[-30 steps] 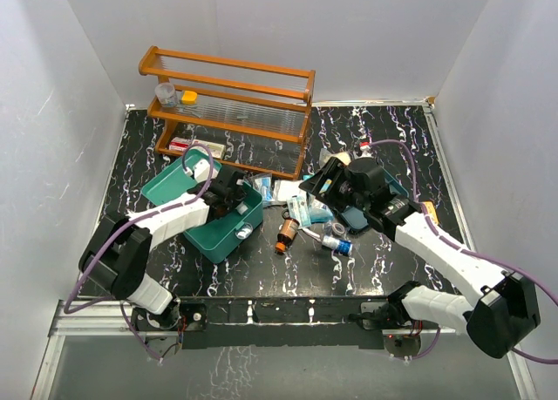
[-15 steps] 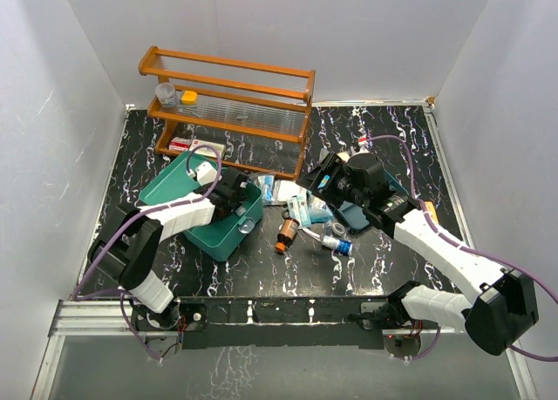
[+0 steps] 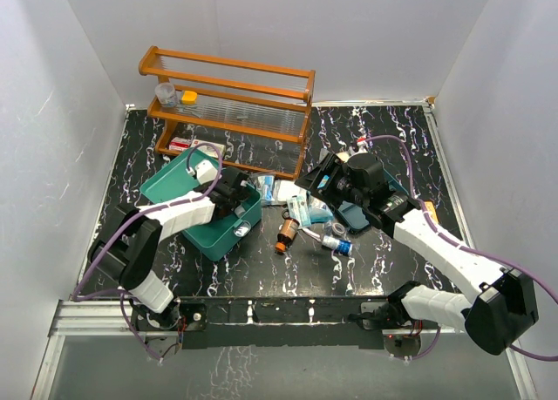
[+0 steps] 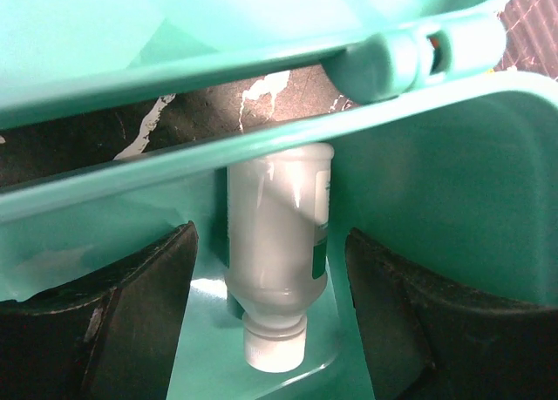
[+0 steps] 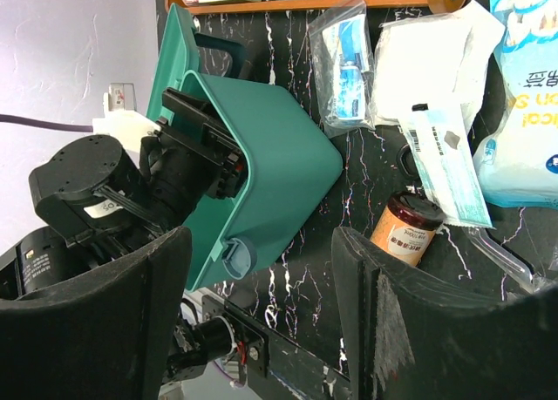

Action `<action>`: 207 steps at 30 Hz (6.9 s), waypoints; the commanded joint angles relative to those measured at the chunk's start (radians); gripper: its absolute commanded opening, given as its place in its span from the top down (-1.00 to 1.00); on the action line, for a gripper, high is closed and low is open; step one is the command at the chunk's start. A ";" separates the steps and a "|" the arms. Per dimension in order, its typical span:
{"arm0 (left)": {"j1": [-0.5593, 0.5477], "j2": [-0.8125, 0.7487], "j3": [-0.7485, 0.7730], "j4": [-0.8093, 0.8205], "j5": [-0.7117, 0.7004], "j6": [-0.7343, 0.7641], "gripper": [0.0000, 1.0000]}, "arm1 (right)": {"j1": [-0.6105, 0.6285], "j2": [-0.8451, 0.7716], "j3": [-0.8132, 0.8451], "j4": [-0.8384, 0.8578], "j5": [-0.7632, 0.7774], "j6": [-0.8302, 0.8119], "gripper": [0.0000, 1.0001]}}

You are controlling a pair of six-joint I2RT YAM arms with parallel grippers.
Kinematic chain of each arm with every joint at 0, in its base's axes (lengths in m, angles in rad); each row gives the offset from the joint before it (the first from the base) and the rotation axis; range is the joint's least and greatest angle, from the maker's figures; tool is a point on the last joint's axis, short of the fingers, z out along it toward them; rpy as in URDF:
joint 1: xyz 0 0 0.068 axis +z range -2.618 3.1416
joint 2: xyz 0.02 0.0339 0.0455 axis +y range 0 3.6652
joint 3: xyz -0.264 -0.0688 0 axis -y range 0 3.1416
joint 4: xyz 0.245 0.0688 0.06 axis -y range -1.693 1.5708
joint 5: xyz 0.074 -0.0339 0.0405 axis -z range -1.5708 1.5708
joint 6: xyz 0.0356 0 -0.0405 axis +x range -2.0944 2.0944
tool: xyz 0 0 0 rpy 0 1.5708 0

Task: Organize the medicine kit

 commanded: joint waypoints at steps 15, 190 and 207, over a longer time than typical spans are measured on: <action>-0.006 -0.337 0.007 -0.094 0.105 0.161 -0.59 | 0.003 0.027 0.001 0.091 -0.036 -0.010 -0.33; 0.066 -0.322 -0.089 -0.186 0.010 0.035 0.25 | 0.214 -0.095 -0.118 0.437 -0.189 -0.236 -0.43; 0.064 -0.173 -0.069 -0.083 -0.024 0.069 -0.15 | 0.214 -0.069 -0.119 0.476 -0.179 -0.211 -0.42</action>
